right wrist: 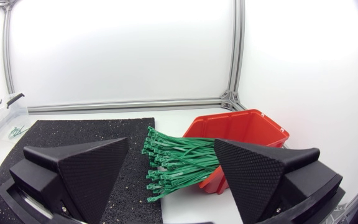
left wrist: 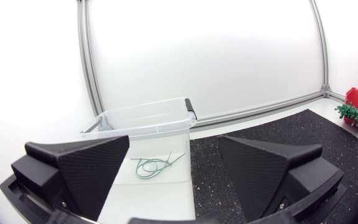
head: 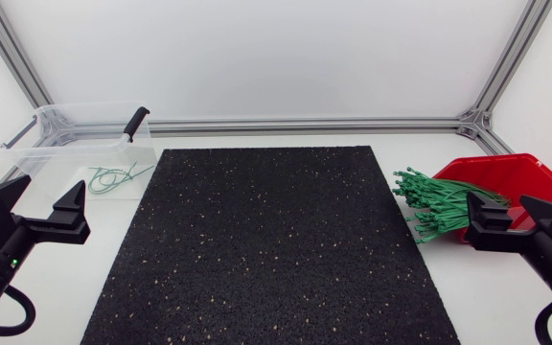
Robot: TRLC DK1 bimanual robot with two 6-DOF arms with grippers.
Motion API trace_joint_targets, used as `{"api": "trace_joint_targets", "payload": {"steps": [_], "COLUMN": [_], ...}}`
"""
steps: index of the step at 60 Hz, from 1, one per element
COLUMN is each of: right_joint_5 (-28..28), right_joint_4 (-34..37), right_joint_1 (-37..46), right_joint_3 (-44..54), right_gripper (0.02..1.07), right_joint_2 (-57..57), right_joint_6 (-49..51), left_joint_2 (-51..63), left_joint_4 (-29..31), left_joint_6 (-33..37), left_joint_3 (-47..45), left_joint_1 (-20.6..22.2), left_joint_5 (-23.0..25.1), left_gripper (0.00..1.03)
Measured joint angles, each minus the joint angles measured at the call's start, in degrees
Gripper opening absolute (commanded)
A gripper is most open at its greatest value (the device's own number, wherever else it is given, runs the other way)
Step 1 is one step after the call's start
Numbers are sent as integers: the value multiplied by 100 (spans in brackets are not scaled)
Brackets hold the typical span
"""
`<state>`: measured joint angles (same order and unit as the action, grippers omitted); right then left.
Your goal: Take a green cable tie from the red box, thread the tail through the head to close it, then place it in the transparent bin on the left.
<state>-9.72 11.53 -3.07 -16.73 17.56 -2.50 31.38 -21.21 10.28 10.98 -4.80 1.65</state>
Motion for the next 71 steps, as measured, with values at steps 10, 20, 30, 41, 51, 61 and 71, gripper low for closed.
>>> {"api": "trace_joint_targets", "payload": {"steps": [10,20,30,41,51,61,71], "right_joint_5": [273,549,817,953,953,953,953], "right_joint_4": [-299,-608,-907,-1056,-1056,-1056,-1056], "right_joint_1": [77,151,227,258,282,282,282], "right_joint_3": [431,866,1300,1541,1541,1541,1541], "right_gripper": [102,102,102,102,102,102,102], "right_joint_2": [-476,-955,-1436,-1716,-1725,-1725,-1725], "right_joint_6": [24,90,133,170,170,170,173], "left_joint_2": [-542,-1027,-1502,-2033,-2509,-2975,-3097], "left_joint_4": [280,636,997,1379,1735,2057,2057], "left_joint_6": [-94,-240,-391,-560,-704,-874,-890], "left_joint_3": [-175,-328,-474,-638,-820,-859,-861], "left_joint_1": [46,127,201,280,356,431,439], "left_joint_5": [-4,-22,-44,-50,-68,-111,-118], "left_gripper": [100,100,100,100,100,100,99]}}
